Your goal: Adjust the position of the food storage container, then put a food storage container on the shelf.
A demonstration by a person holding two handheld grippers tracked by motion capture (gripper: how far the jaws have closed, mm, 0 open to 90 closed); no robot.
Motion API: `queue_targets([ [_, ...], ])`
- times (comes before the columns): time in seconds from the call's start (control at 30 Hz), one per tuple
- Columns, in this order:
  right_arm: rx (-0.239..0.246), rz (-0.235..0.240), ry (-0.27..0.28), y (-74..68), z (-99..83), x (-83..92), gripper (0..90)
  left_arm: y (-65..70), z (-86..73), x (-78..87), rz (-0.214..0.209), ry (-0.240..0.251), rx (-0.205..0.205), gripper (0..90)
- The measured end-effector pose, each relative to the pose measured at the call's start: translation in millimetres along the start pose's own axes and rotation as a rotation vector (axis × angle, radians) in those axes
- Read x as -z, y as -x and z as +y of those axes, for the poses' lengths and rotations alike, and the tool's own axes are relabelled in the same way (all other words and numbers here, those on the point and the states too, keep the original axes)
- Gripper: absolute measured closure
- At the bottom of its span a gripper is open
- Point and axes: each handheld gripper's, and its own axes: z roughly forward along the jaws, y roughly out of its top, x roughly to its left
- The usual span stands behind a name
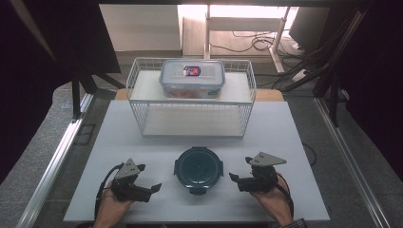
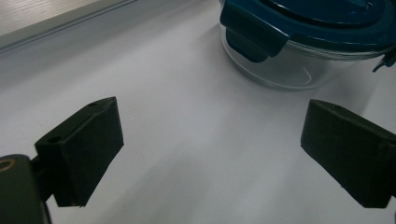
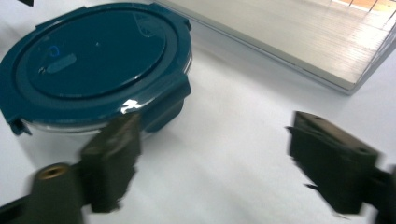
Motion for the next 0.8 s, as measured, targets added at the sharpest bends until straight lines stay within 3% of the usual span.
queue_targets([
  [0.07,0.032,0.008,-0.011,-2.3,-5.3,-0.4,3.7,0.5,-0.7,-1.1,0.010,0.000,-0.008,4.4],
  [0.2,0.070,0.016,-0.012,-5.4,-10.9,-1.1,0.1,1.5,-1.8,-2.7,0.016,-0.007,-0.024,4.0],
  [0.47,0.059,0.024,-0.009,-3.7,-14.3,-2.0,0.0,1.3,-2.1,-3.3,0.013,-0.008,-0.024,4.1],
  [0.6,0.079,0.018,-0.006,-5.5,-12.1,-1.7,0.0,0.8,-1.8,-4.5,0.006,-0.009,-0.023,4.6],
  [0.8,0.005,0.056,0.015,-2.8,-7.6,-1.7,0.0,0.6,1.1,-4.7,-0.016,0.009,-0.007,5.1],
])
